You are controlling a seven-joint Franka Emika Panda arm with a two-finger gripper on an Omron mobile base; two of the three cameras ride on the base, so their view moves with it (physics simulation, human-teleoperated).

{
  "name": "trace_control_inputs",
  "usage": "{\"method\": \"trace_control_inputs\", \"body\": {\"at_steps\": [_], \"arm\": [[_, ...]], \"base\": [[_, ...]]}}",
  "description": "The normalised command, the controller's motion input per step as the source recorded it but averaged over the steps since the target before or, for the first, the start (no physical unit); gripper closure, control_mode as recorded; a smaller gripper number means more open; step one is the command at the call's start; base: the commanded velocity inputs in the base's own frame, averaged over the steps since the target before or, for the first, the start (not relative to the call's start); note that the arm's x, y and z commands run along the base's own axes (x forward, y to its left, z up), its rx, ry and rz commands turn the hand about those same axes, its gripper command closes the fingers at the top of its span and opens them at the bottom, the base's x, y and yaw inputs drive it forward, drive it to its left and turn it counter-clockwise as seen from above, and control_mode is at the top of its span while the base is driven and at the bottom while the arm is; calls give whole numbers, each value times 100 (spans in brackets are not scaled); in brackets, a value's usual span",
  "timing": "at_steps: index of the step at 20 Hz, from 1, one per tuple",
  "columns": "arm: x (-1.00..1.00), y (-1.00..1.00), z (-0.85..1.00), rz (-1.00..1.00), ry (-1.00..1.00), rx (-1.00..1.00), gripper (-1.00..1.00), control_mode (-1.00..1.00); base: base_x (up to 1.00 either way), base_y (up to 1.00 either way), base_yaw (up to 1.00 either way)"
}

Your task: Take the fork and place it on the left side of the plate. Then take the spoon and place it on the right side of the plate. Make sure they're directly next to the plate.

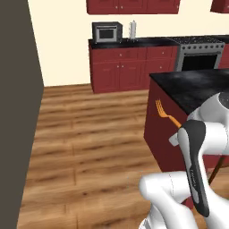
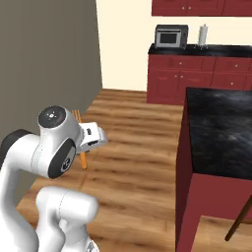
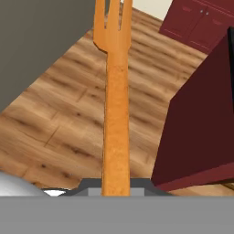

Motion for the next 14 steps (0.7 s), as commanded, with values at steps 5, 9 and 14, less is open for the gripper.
{"method": "trace_control_inputs", "body": {"at_steps": [5, 9, 14], "arm": [[0, 0, 0, 0, 0, 0, 100, 100], [0, 0, 0, 0, 0, 0, 100, 100], [0, 0, 0, 0, 0, 0, 100, 100]], "base": [[0, -100, -10], [-24, -100, -10], [-97, -89, -6]]}}
